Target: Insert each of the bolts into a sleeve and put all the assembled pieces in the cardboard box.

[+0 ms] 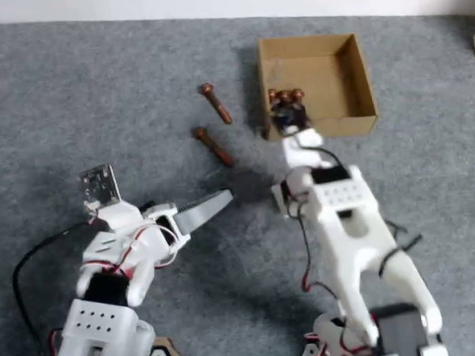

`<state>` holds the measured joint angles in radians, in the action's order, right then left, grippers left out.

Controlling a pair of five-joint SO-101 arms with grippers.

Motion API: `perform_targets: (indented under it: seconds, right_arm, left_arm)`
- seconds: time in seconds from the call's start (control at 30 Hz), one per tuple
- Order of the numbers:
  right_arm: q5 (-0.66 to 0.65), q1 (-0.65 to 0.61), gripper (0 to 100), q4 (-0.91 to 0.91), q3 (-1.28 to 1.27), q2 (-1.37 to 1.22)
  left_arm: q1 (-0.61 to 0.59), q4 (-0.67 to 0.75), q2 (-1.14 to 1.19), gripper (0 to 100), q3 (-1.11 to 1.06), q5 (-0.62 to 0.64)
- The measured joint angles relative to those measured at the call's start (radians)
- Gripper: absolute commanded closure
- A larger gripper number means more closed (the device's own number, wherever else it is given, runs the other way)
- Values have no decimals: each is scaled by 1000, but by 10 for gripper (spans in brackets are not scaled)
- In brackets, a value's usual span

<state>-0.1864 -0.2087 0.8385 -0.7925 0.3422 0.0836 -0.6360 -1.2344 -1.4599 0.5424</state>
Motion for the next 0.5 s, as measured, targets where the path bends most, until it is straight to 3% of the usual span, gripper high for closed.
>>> perform_targets:
  seconds: [0.2, 0.33, 0.5]
  right_arm:
    - [130, 32, 993, -169, -235, 207]
    - [144, 41, 993, -282, -396, 341]
    - [146, 43, 993, -368, -529, 486]
  left_arm:
    - [0, -127, 0, 377, 124, 0]
    - [-3, -132, 38, 463, 196, 0]
    - [-3, -132, 270, 560, 339, 2]
